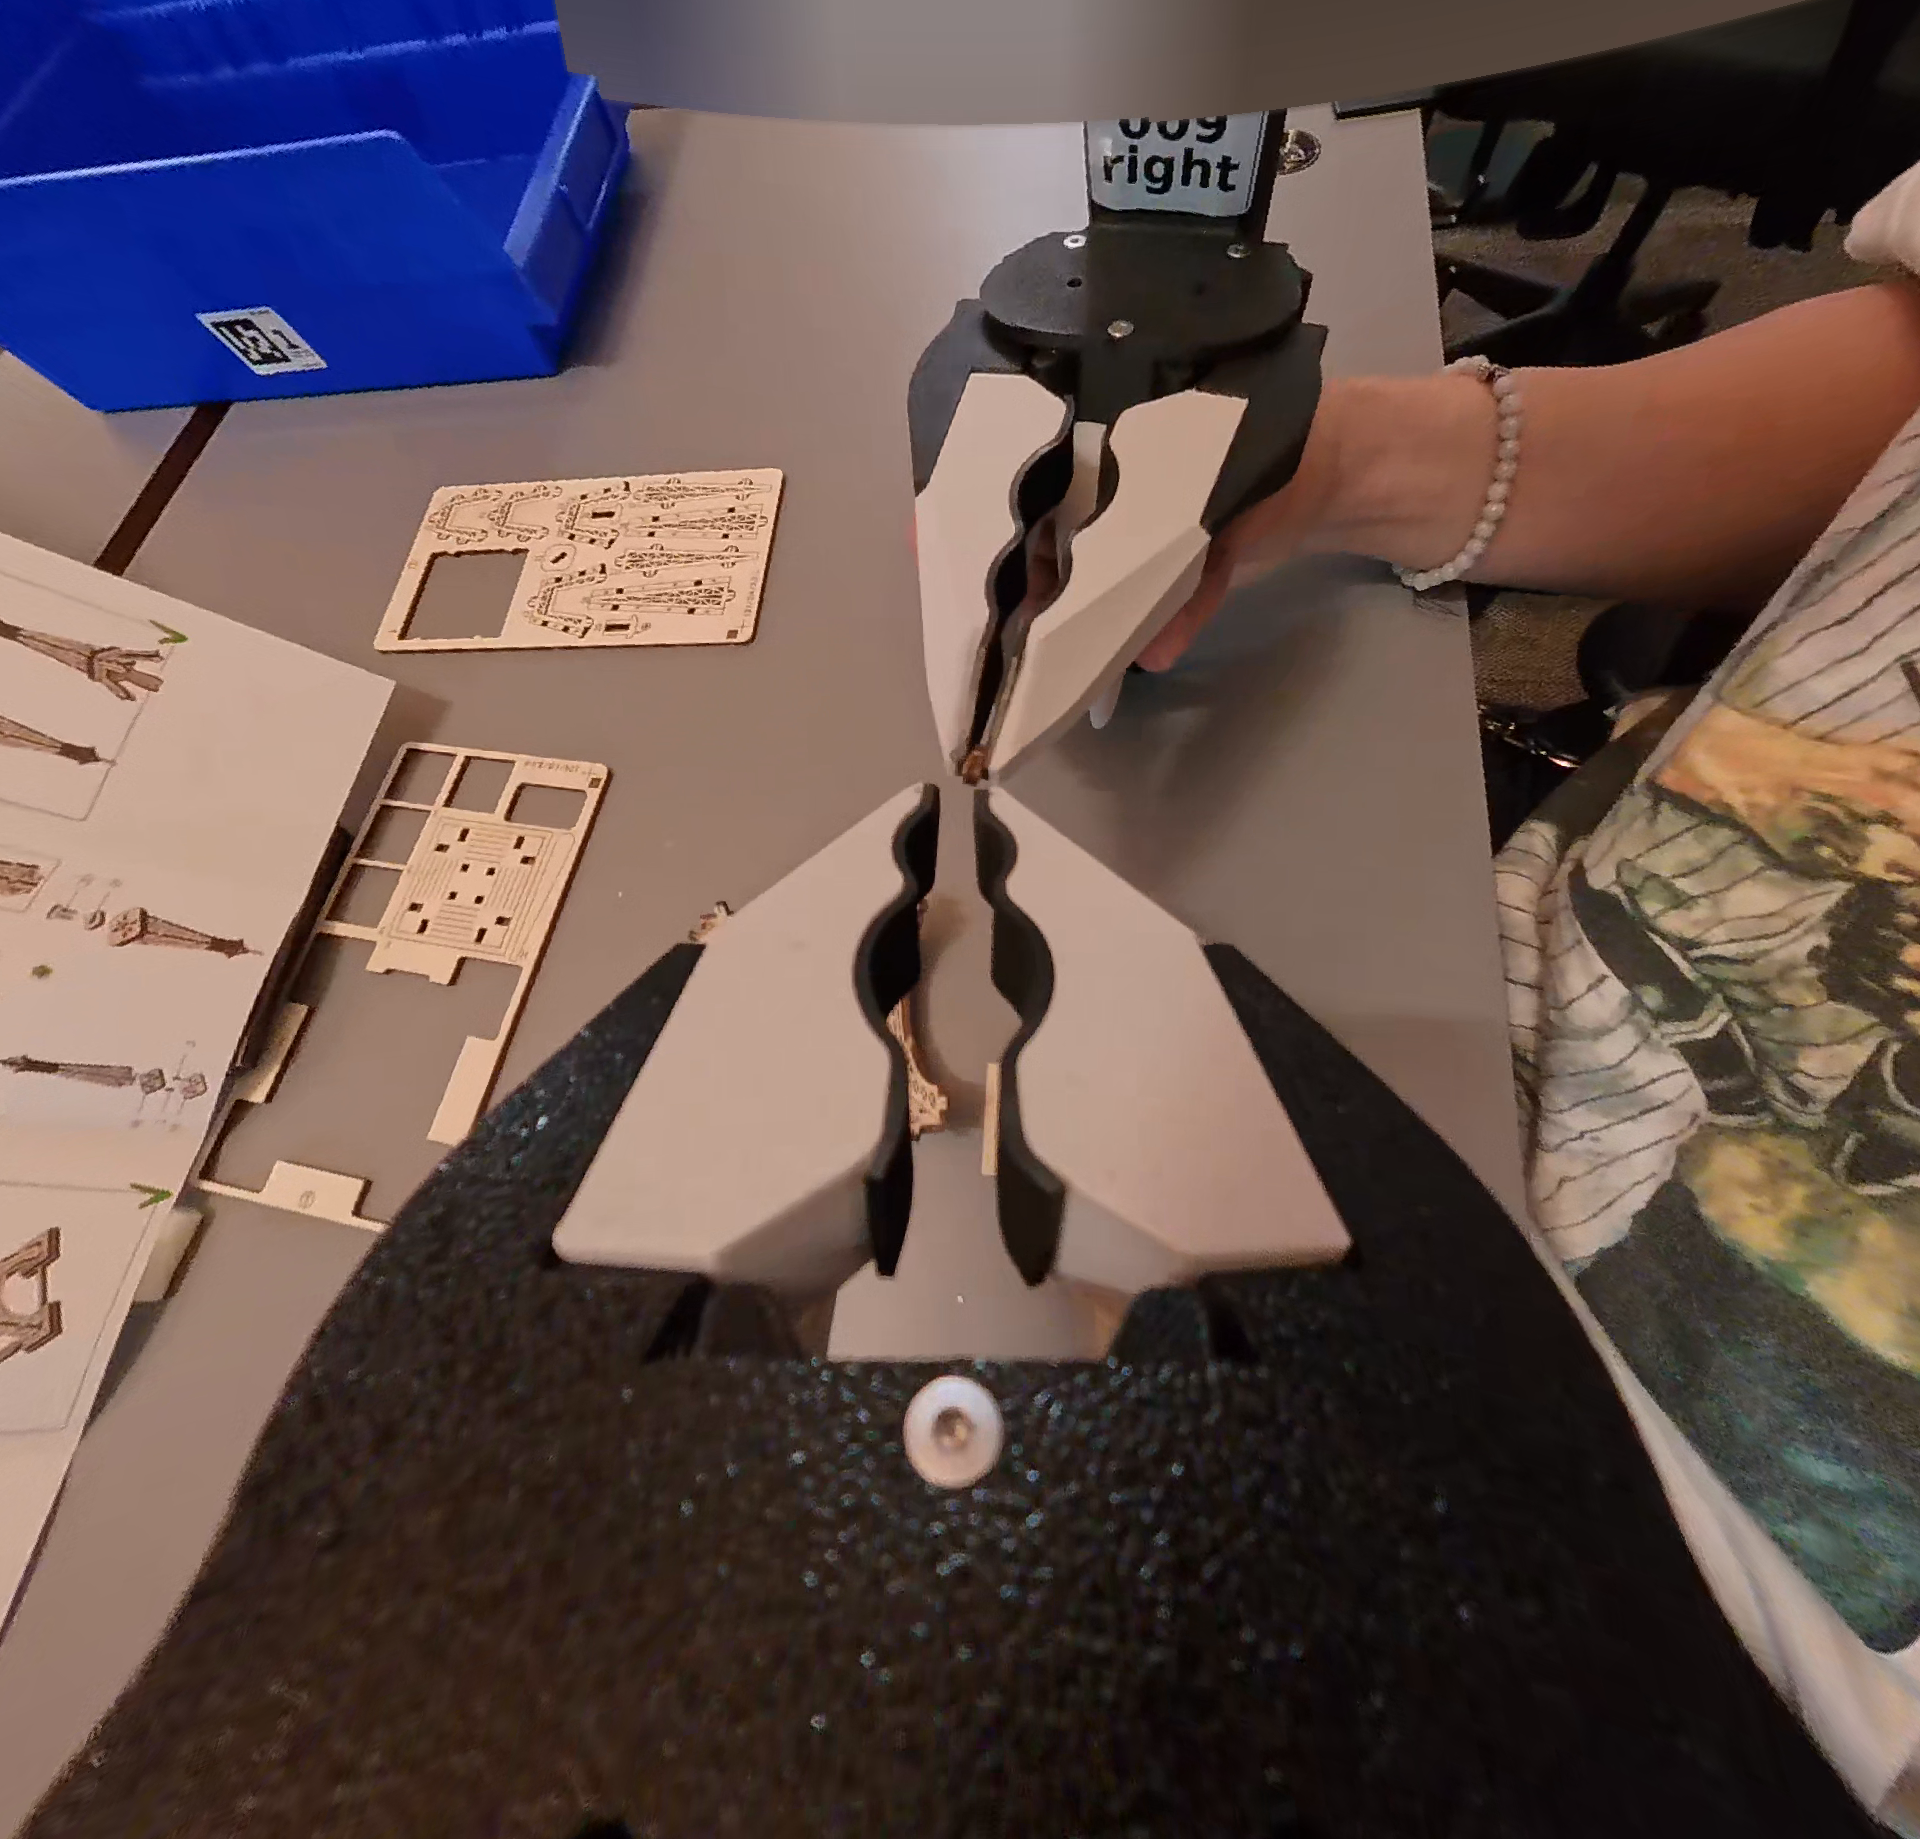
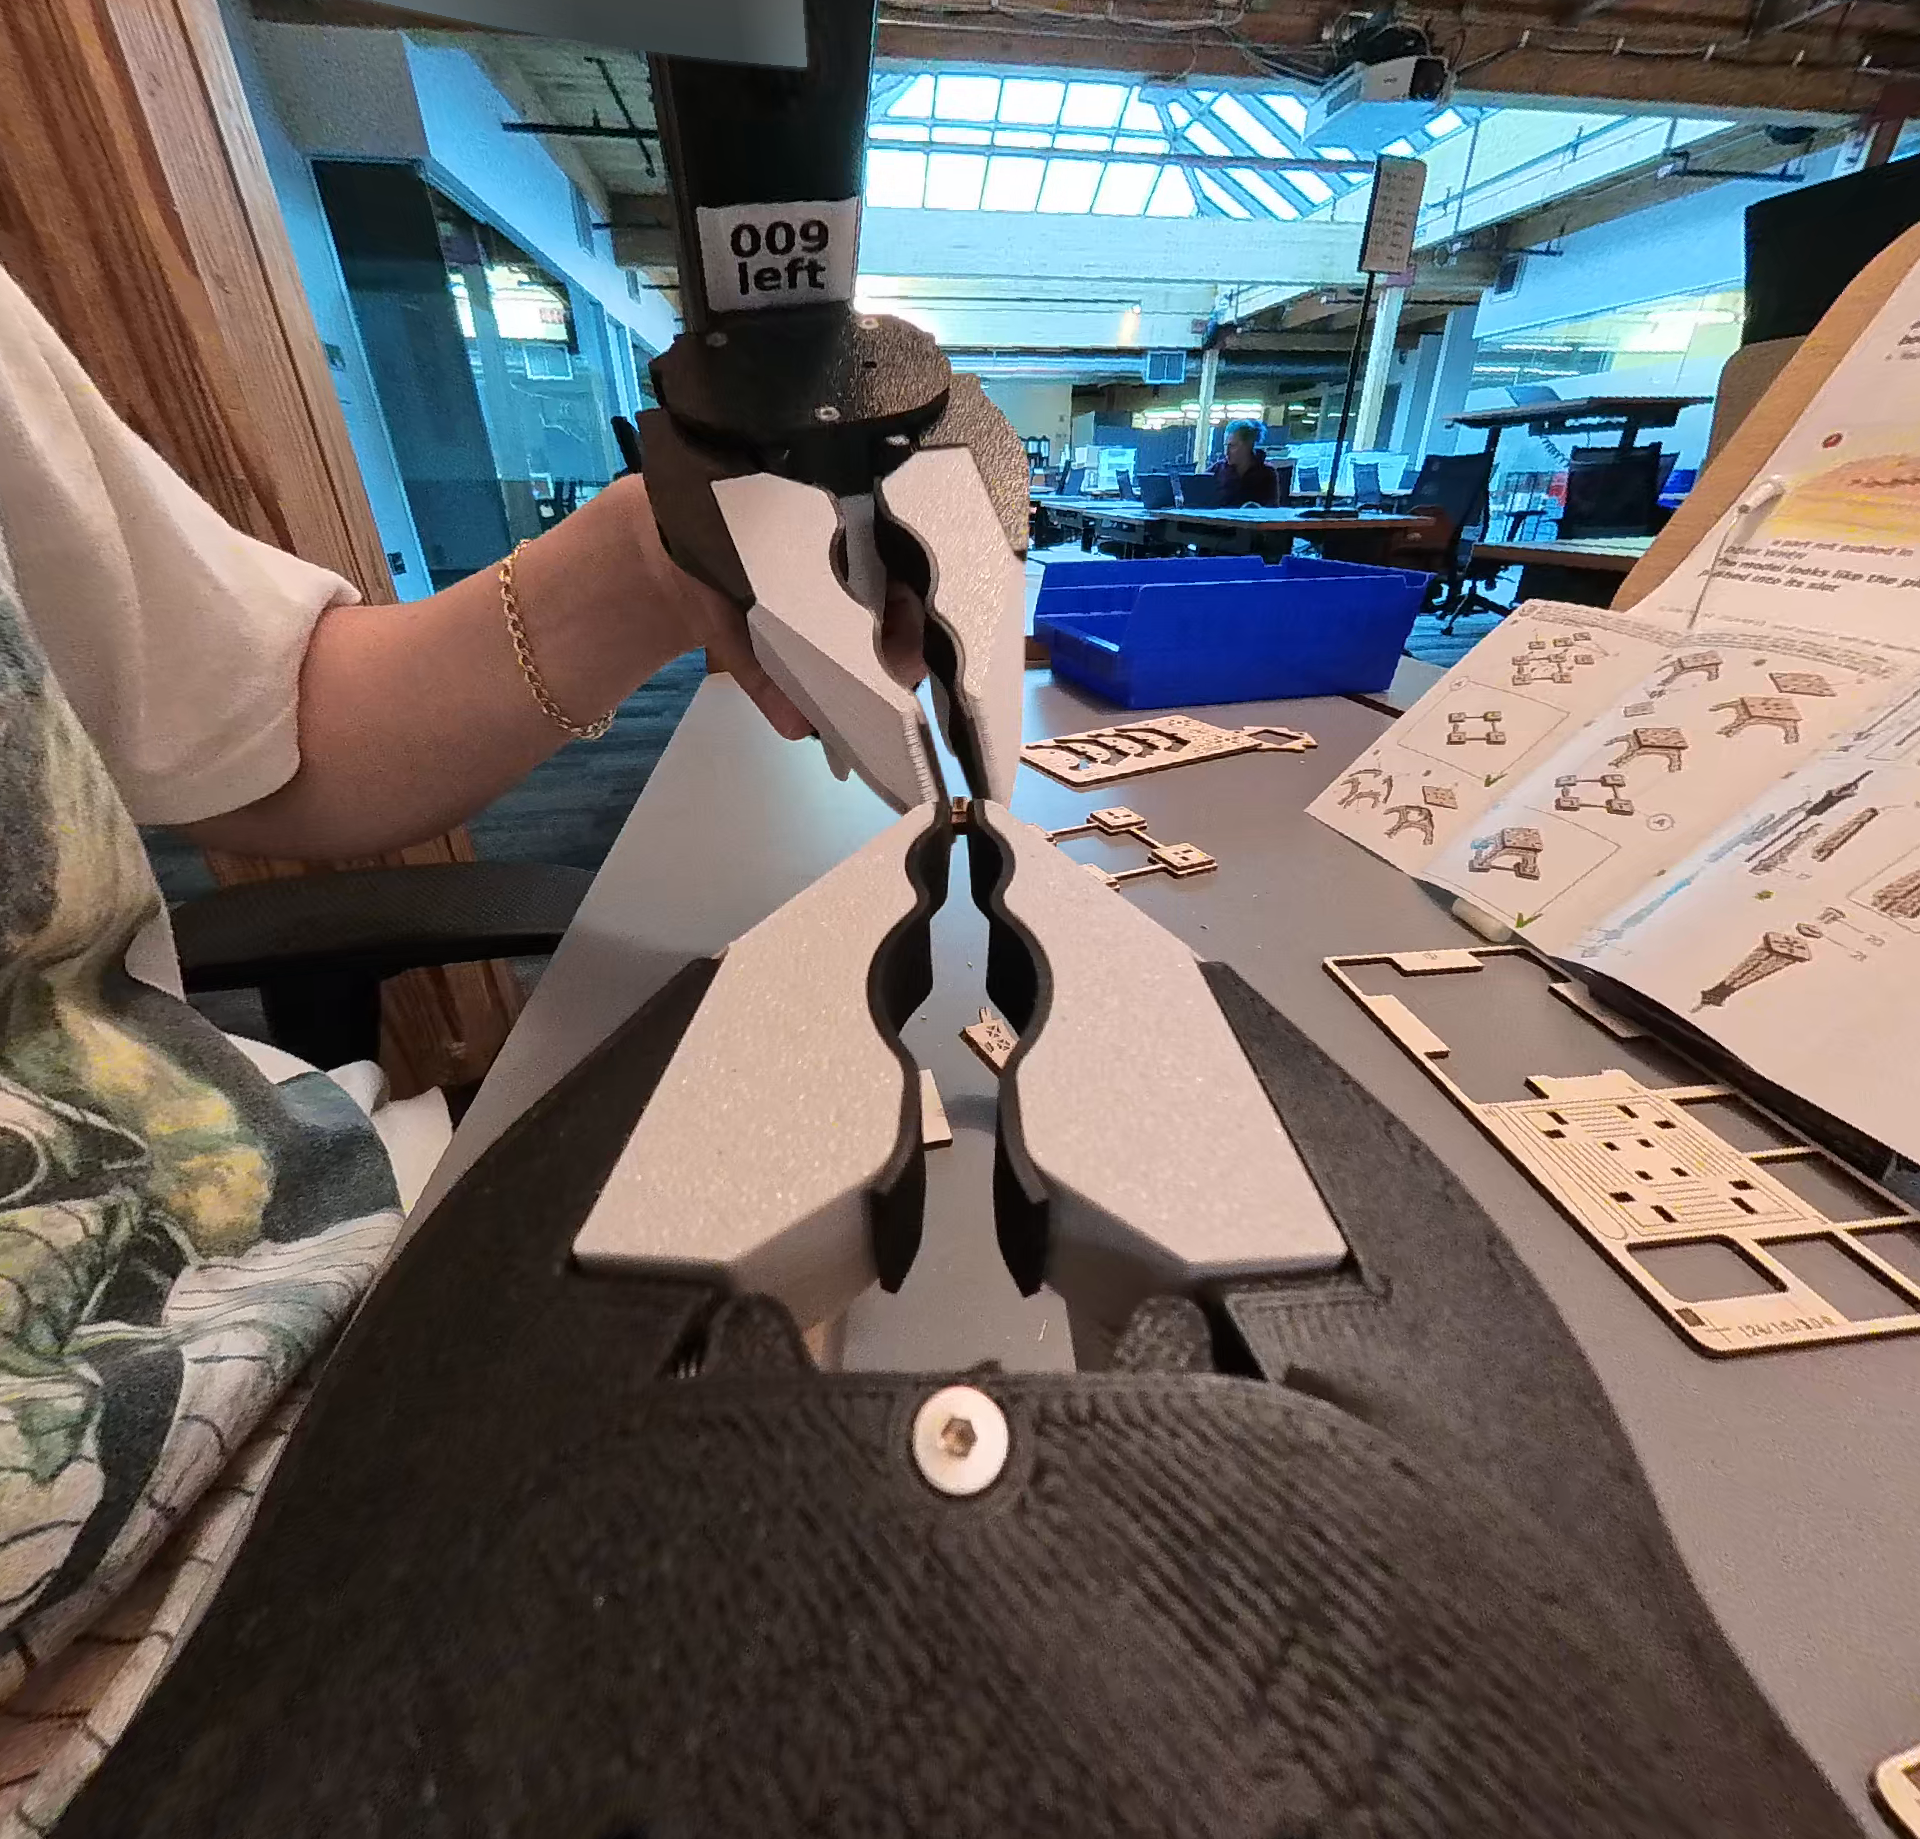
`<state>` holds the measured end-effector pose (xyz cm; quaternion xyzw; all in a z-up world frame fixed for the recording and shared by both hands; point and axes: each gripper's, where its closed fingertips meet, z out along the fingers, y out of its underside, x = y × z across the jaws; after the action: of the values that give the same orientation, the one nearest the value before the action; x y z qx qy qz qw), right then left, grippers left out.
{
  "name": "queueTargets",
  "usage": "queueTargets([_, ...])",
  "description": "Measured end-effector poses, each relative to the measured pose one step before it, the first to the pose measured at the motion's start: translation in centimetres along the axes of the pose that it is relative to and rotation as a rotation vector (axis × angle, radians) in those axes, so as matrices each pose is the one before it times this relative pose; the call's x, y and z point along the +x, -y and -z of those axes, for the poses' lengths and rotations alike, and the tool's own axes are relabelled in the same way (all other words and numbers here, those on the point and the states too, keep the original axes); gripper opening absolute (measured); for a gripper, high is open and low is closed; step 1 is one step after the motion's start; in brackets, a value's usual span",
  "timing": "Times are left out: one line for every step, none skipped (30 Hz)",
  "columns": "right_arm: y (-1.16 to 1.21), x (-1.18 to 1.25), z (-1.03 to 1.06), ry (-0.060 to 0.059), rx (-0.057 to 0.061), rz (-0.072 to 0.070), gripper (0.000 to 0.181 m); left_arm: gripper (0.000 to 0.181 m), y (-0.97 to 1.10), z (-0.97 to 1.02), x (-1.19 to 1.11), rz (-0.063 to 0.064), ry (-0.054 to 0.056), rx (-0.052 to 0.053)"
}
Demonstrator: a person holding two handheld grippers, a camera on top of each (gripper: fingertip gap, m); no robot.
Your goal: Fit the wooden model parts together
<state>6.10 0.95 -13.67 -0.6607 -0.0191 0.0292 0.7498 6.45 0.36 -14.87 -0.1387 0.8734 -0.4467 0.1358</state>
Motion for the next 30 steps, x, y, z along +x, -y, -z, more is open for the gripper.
queueTargets([0.025, -0.077, 0.017, 0.0063, 0.0022, -0.0009, 0.001, 0.003, 0.084, -0.010, 0.004, -0.0064, 0.0001, 0.0064])
queueTargets([0.052, -0.053, 0.053, 0.0045, 0.0044, -0.0006, 0.001, 0.002, 0.090, -0.013, 0.056, -0.0070, -0.0022, 0.0089])
queueTargets([0.078, 0.018, 0.055, -0.0002, 0.0054, -0.0010, 0.001, 0.001, 0.079, -0.022, 0.048, -0.0040, -0.0014, 0.0085])
queueTargets([0.034, 0.007, 0.042, 0.0005, 0.0032, -0.0017, 0.001, 0.000, 0.065, -0.013, 0.018, -0.0022, 0.0012, 0.0064])
queueTargets([0.023, 0.000, 0.012, 0.0011, 0.0014, -0.0019, 0.001, 0.000, 0.054, -0.001, 0.035, -0.0033, 0.0007, 0.0058])
queueTargets([0.010, 0.010, 0.006, -0.0003, 0.0006, -0.0005, 0.001, 0.000, 0.011, 0.013, 0.020, -0.0051, 0.0026, 0.0029])
queueTargets([-0.021, -0.034, -0.013, 0.0012, -0.0012, 0.0015, 0.001, 0.000, -0.028, 0.023, 0.034, -0.0061, 0.0012, 0.0007])
queueTargets([-0.031, -0.066, -0.027, 0.0032, -0.0025, 0.0021, 0.001, 0.000, -0.042, 0.041, 0.050, -0.0064, -0.0011, -0.0005])
queueTargets([-0.038, 0.034, -0.021, -0.0032, -0.0030, 0.0008, 0.001, 0.000, -0.043, 0.044, 0.089, -0.0061, -0.0047, -0.0003])
queueTargets([-0.035, 0.065, -0.025, -0.0051, -0.0021, 0.0001, 0.001, 0.001, 0.053, 0.079, 0.105, -0.0060, -0.0063, 0.0060])
queueTargets([-0.001, -0.111, -0.019, 0.0067, -0.0006, 0.0015, 0.001, 0.001, 0.050, 0.087, 0.104, -0.0051, -0.0065, 0.0051])
queueTargets([0.011, -0.119, 0.001, 0.0077, 0.0014, -0.0001, 0.001, 0.001, 0.052, 0.059, -0.002, -0.0023, 0.0001, 0.0052])
queueTargets([-0.015, -0.006, -0.013, 0.0004, -0.0009, -0.0004, 0.001, 0.001, 0.104, 0.031, -0.058, -0.0007, 0.0043, 0.0088])
queueTargets([-0.026, -0.012, -0.026, 0.0004, -0.0022, -0.0001, 0.001, 0.001, 0.023, 0.026, 0.010, -0.0008, -0.0011, 0.0040])
queueTargets([-0.024, -0.087, -0.027, 0.0060, -0.0020, 0.0005, 0.001, 0.001, 0.000, 0.039, 0.016, -0.0024, -0.0008, 0.0020])
queueTargets([-0.033, -0.014, -0.028, 0.0002, -0.0019, 0.0007, 0.001, 0.001, 0.035, 0.044, -0.005, -0.0025, 0.0011, 0.0033])
queueTargets([-0.017, 0.012, -0.016, -0.0022, -0.0010, 0.0013, 0.001, 0.001, 0.070, 0.031, 0.056, -0.0006, -0.0023, 0.0048])
queueTargets([0.015, -0.077, 0.001, 0.0046, 0.0010, 0.0012, 0.001, 0.001, 0.053, 0.030, 0.077, -0.0010, -0.0038, 0.0042])
queueTargets([0.013, -0.067, 0.005, 0.0050, 0.0008, -0.0010, 0.001, 0.000, 0.049, 0.007, 0.033, 0.0002, -0.0011, 0.0051])
queueTargets([0.001, -0.004, 0.000, 0.0005, 0.0001, -0.0011, 0.001, 0.000, -0.008, -0.003, -0.023, 0.0033, 0.0006, 0.0021])
queueTargets([-0.008, 0.002, -0.007, -0.0001, -0.0005, -0.0002, 0.001, 0.000, 0.010, -0.003, 0.024, 0.0022, -0.0023, 0.0047])
queueTargets([0.000, -0.100, -0.003, 0.0072, 0.0007, 0.0001, 0.001, 0.000, 0.032, 0.024, 0.107, 0.0008, -0.0086, 0.0071])
queueTargets([0.016, -0.131, 0.005, 0.0097, 0.0010, -0.0006, 0.001, 0.000, 0.018, 0.026, 0.111, 0.0018, -0.0091, 0.0071])
queueTargets([0.003, -0.036, -0.003, 0.0022, 0.0002, 0.0008, 0.001, 0.000, 0.005, 0.005, -0.009, 0.0041, -0.0023, 0.0053])
queueTargets([0.023, 0.103, 0.007, -0.0086, 0.0015, 0.0008, 0.001, 0.000, 0.043, -0.038, -0.097, 0.0044, 0.0059, 0.0062])
queueTargets([0.046, 0.064, 0.054, -0.0050, 0.0039, 0.0004, 0.001, 0.000, 0.050, -0.039, -0.031, 0.0055, 0.0023, 0.0068])
queueTargets([0.093, -0.018, 0.064, 0.0011, 0.0070, -0.0001, 0.001, 0.000, 0.113, -0.024, 0.002, 0.0076, 0.0015, 0.0068])
queueTargets([0.088, 0.005, 0.069, 0.0004, 0.0065, -0.0010, 0.001, 0.000, 0.070, -0.019, -0.008, 0.0043, 0.0045, 0.0021])
queueTargets([0.064, -0.052, 0.048, 0.0045, 0.0051, 0.0000, 0.000, 0.000, 0.016, -0.010, 0.041, -0.0042, 0.0041, -0.0019])
queueTargets([0.040, -0.098, 0.026, 0.0054, 0.0030, 0.0020, 0.001, 0.000, -0.068, 0.026, -0.022, -0.0082, 0.0077, -0.0086])
